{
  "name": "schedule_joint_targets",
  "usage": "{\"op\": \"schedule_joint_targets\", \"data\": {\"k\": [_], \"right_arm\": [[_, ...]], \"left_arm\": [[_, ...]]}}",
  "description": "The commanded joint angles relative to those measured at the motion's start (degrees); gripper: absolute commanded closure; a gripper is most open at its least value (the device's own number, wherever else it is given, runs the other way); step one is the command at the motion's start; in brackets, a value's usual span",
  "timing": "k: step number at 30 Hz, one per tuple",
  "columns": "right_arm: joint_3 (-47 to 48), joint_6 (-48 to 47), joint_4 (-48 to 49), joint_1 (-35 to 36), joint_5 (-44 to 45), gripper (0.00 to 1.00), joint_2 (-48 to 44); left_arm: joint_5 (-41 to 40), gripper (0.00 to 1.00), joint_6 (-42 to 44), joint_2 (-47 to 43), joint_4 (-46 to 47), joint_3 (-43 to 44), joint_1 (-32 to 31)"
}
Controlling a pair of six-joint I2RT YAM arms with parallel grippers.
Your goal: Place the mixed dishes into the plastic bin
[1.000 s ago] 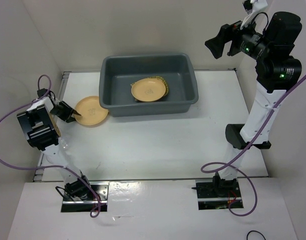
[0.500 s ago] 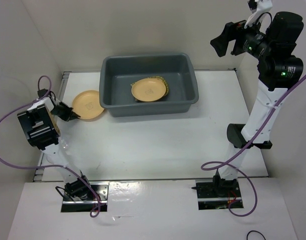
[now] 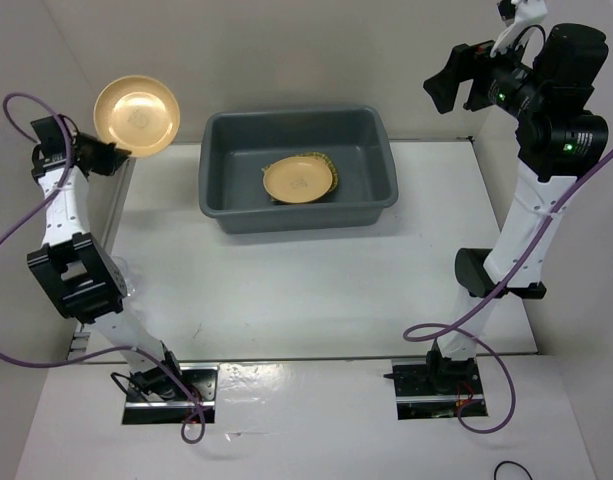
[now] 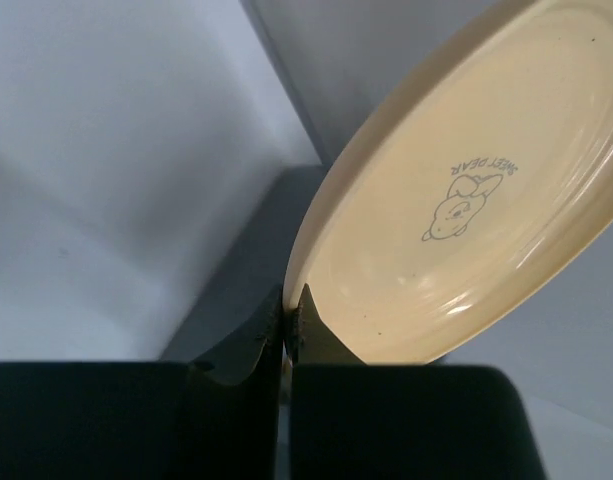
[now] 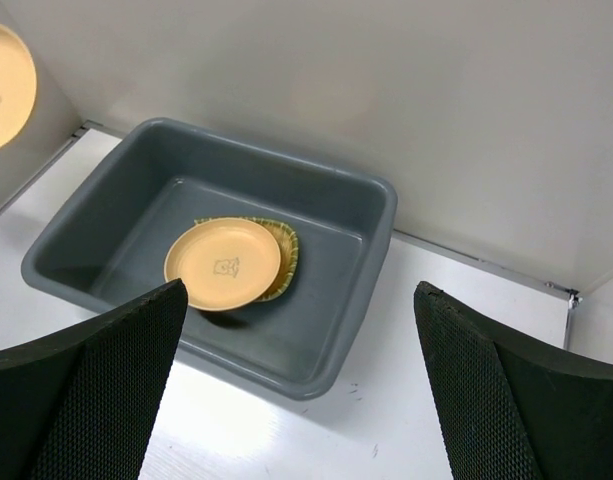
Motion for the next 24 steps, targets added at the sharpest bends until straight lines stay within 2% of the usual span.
{"op": "schedule_joint_targets", "data": {"k": [1, 3, 4, 5, 8, 9, 11, 12, 13, 14, 16, 24], "right_arm": [[-0.27, 0.14, -0.38, -0.38, 1.29, 0.02, -2.92], [-0.27, 0.14, -0.38, -0.38, 1.3, 0.02, -3.45], [-0.27, 0.14, -0.38, -0.38, 1.3, 0.02, -3.45], [-0.27, 0.14, -0.38, -0.38, 1.3, 0.02, -3.97], [-0.79, 0.14, -0.38, -0.38, 1.3, 0.02, -3.98], [-0.79, 0.14, -0.38, -0.38, 1.3, 0.02, -3.98], [-0.79, 0.14, -0.38, -0.38, 0.77, 0.02, -3.98], [-0.79, 0.14, -0.38, -0.38, 0.77, 0.02, -3.98], [-0.79, 0.14, -0.38, -0.38, 0.77, 0.02, -3.98], [-0.79, 0.14, -0.38, -0.38, 0.77, 0.02, -3.98], [-0.18, 0.14, -0.38, -0.38, 0.77, 0.02, -3.98], [-0.18, 0.14, -0.38, -0.38, 0.77, 0.02, -4.51]], "left_arm": [[7.75, 1.0, -7.25, 1.02, 6.53, 3.63, -5.04], [7.76, 1.0, -5.25, 3.66, 5.16, 12.83, -9.6], [7.76, 1.0, -3.58, 7.94, 0.27, 17.57, -11.27], [8.45, 1.0, -2.17, 10.59, -2.47, 27.63, -14.42], [8.99, 1.0, 2.49, 21.4, -13.72, 43.49, -20.93], [8.99, 1.0, 3.81, 27.61, -19.76, 55.47, -22.52], [10.2, 1.0, 3.82, 34.75, -25.41, 68.97, -24.99], [11.26, 1.0, 2.95, 42.79, -28.31, 76.17, -26.74], [15.1, 1.0, 2.07, 45.05, -30.86, 82.94, -27.28], [15.14, 1.0, 2.06, 45.77, -30.89, 78.57, -28.33], [12.43, 1.0, 3.55, 48.4, -33.96, 82.72, -31.06], [9.34, 1.0, 5.4, 54.47, -37.47, 82.66, -35.37]]}}
